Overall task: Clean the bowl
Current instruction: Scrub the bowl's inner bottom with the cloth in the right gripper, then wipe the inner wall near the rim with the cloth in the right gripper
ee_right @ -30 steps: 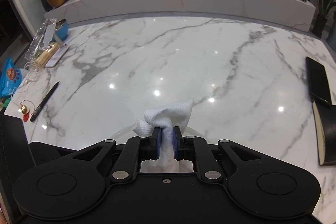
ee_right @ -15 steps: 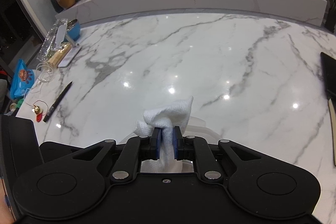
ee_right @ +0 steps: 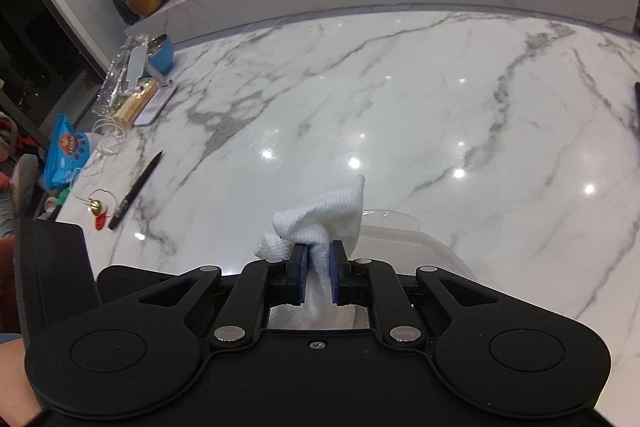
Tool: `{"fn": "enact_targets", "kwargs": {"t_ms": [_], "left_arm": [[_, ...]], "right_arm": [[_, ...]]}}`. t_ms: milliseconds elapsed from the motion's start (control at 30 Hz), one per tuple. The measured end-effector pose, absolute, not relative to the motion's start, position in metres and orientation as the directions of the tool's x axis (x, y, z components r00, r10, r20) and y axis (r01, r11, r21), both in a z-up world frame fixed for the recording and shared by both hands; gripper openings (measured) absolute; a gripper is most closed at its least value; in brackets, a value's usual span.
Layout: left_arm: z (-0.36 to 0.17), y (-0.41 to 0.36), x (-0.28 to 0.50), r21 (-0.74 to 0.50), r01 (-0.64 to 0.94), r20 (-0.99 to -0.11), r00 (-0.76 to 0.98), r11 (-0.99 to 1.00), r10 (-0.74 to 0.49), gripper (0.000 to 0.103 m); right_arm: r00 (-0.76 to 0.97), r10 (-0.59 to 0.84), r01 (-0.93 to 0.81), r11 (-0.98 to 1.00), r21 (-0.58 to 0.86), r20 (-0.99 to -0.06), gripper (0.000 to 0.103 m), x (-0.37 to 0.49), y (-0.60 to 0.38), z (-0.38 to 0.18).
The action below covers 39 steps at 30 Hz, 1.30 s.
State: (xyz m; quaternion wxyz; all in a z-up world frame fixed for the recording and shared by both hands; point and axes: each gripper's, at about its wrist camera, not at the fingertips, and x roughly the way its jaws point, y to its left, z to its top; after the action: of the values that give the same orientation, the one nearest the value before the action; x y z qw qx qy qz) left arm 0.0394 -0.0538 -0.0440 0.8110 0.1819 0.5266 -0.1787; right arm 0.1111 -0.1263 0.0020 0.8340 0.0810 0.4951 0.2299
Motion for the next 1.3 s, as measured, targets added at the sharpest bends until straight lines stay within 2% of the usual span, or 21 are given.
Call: {"fn": "enact_targets", "kwargs": {"t_ms": [333, 633, 1300], "left_arm": [[-0.039, -0.063, 0.030, 0.111, 0.481, -0.919, 0.384, 0.870, -0.095, 0.012], [-0.047, -0.049, 0.053, 0.110, 0.484, -0.919, 0.381, 0.868, -0.097, 0.012], [-0.049, -0.047, 0.049, 0.115, 0.494, -0.919, 0.382, 0.862, -0.097, 0.012]], "right_arm": [[0.456, 0.369, -0.280, 0.923, 0.263, -0.810, 0.010, 0.105, -0.128, 0.006], [0.501, 0.273, -0.252, 0.954, 0.163, -0.821, 0.010, 0.099, -0.130, 0.010], [0.535, 0.147, -0.182, 0.982, 0.056, -0.832, 0.010, 0.086, -0.149, 0.011]]}}
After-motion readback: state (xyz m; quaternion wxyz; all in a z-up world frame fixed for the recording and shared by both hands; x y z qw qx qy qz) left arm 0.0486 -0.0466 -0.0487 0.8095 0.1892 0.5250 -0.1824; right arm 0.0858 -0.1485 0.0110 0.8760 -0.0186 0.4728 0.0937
